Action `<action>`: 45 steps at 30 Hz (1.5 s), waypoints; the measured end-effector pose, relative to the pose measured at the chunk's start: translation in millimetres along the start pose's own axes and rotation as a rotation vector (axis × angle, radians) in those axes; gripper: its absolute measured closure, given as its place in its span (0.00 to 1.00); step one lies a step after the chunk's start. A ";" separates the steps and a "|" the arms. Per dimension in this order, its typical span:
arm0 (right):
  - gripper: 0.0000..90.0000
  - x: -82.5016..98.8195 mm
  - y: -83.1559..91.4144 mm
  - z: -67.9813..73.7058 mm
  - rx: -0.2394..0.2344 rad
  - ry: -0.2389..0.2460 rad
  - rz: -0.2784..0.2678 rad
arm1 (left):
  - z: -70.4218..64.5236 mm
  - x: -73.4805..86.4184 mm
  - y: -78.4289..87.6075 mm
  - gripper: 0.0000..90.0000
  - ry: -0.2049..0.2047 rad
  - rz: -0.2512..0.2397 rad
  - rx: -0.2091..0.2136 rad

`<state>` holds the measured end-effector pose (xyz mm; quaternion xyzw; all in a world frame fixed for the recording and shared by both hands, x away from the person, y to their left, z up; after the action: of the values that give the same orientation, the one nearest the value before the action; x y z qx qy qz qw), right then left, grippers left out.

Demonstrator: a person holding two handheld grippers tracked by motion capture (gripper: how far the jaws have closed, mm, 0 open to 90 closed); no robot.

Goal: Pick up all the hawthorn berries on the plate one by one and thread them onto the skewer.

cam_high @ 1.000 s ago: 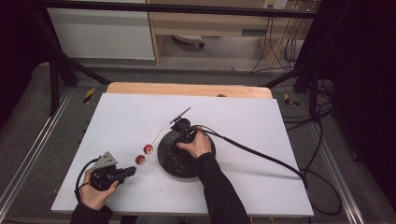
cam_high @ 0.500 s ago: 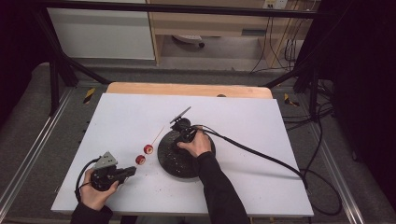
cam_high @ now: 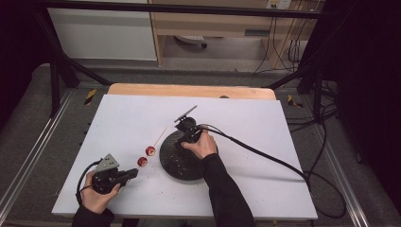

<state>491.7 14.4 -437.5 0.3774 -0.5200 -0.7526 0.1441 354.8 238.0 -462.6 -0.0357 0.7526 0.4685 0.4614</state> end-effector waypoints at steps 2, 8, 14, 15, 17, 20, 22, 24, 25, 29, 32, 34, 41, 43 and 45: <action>0.70 0.5 5.8 0.2 -0.002 0.001 -0.020 | -0.7 -0.3 0.2 0.98 -0.001 -0.003 -0.002; 0.70 8.1 20.2 -0.5 -0.010 -0.017 -0.053 | -3.0 -0.7 -0.3 0.98 -0.007 -0.005 -0.005; 0.70 20.2 31.9 -4.2 -0.026 -0.040 -0.111 | -5.3 -1.4 -1.1 0.98 -0.015 -0.009 -0.008; 0.70 22.9 33.8 -4.7 -0.030 -0.044 -0.119 | -5.8 -1.4 -1.2 0.98 -0.015 -0.009 -0.009; 0.70 27.9 37.2 -6.6 -0.035 -0.049 -0.145 | -7.1 -1.7 -1.7 0.98 -0.019 -0.008 -0.009; 0.70 36.3 41.7 -9.4 -0.045 -0.061 -0.178 | -9.8 -2.4 -3.0 0.98 -0.023 -0.010 -0.007; 0.70 41.6 43.3 -11.2 -0.053 -0.072 -0.204 | -12.0 -3.2 -3.9 0.98 -0.025 -0.017 -0.005; 0.70 47.3 44.2 -13.0 -0.058 -0.086 -0.224 | -13.7 -3.6 -4.6 0.98 -0.024 -0.017 -0.009; 0.70 50.4 44.9 -13.8 -0.063 -0.093 -0.231 | -14.3 -3.7 -4.9 0.98 -0.025 -0.017 -0.009; 0.70 61.5 47.6 -17.5 -0.075 -0.117 -0.283 | -16.8 -4.2 -6.7 0.98 -0.022 -0.016 -0.012; 0.70 70.1 51.3 -20.7 -0.087 -0.144 -0.333 | -19.9 -5.3 -8.5 0.98 -0.028 -0.016 -0.011; 0.70 76.5 53.1 -23.1 -0.086 -0.156 -0.357 | -22.6 -6.4 -10.3 0.98 -0.028 -0.017 -0.010; 0.70 96.9 61.5 -30.0 -0.116 -0.214 -0.460 | -33.8 -9.5 -18.7 0.98 -0.039 -0.007 -0.006; 0.70 101.4 63.9 -31.8 -0.120 -0.230 -0.482 | -37.4 -11.3 -21.2 0.98 -0.043 -0.006 -0.004; 0.70 104.9 66.5 -33.1 -0.132 -0.243 -0.510 | -41.2 -13.7 -22.9 0.98 -0.047 -0.009 -0.003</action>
<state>433.2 -99.6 -427.9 0.3928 -0.3716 -0.8365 -0.0888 346.6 189.7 -462.4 -0.0289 0.7405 0.4683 0.4812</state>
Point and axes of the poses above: each handheld gripper's, and its own axes: y roughly backward along the jaws, x roughly out of its underside, z roughly to its left, the point moved 5 cm from there along -y, roughly forward along the jaws, and after that the axes turned 5 degrees about z, right-handed, at the moved point
